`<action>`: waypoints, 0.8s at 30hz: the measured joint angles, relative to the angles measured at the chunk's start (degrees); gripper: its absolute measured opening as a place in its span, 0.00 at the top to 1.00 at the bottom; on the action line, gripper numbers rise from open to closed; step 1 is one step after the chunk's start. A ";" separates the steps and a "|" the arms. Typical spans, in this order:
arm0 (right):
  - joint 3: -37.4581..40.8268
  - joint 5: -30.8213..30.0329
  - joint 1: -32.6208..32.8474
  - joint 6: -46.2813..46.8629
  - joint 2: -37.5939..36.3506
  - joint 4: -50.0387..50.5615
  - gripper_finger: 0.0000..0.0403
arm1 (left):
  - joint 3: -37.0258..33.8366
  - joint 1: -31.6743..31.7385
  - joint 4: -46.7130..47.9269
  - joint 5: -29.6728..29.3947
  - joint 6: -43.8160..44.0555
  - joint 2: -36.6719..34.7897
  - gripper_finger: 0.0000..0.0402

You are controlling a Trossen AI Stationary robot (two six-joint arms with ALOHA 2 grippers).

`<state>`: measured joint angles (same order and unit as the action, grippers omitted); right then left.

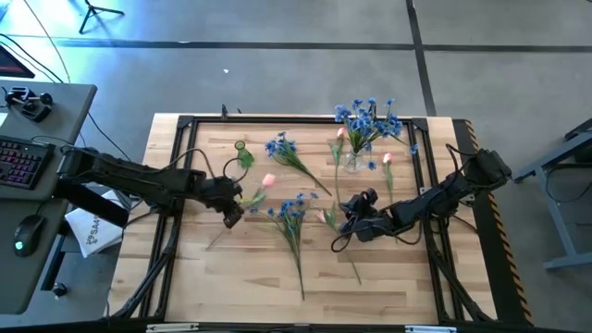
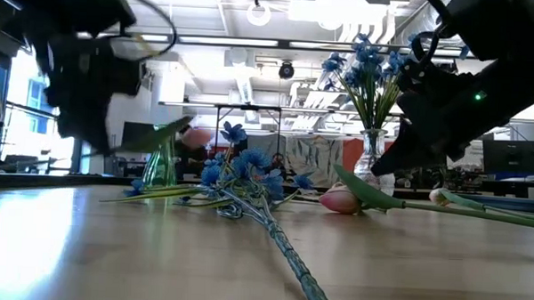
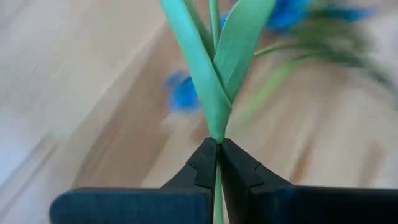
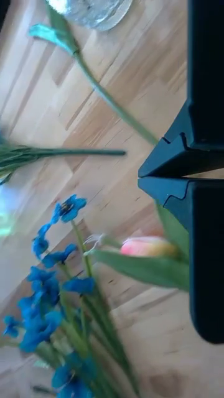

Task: Sort flowers into vase by color
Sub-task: Put the bottom left pink tulip into the green vase

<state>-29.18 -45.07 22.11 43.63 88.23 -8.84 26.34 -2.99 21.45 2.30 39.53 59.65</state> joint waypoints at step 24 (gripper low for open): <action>-0.01 -2.98 -0.58 -9.16 0.00 -14.97 1.00 | 0.49 30.89 -49.45 -7.78 -48.68 -10.93 1.00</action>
<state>-29.19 -48.05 21.53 34.46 88.23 -23.81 26.83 27.90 -28.00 -5.48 -9.15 48.72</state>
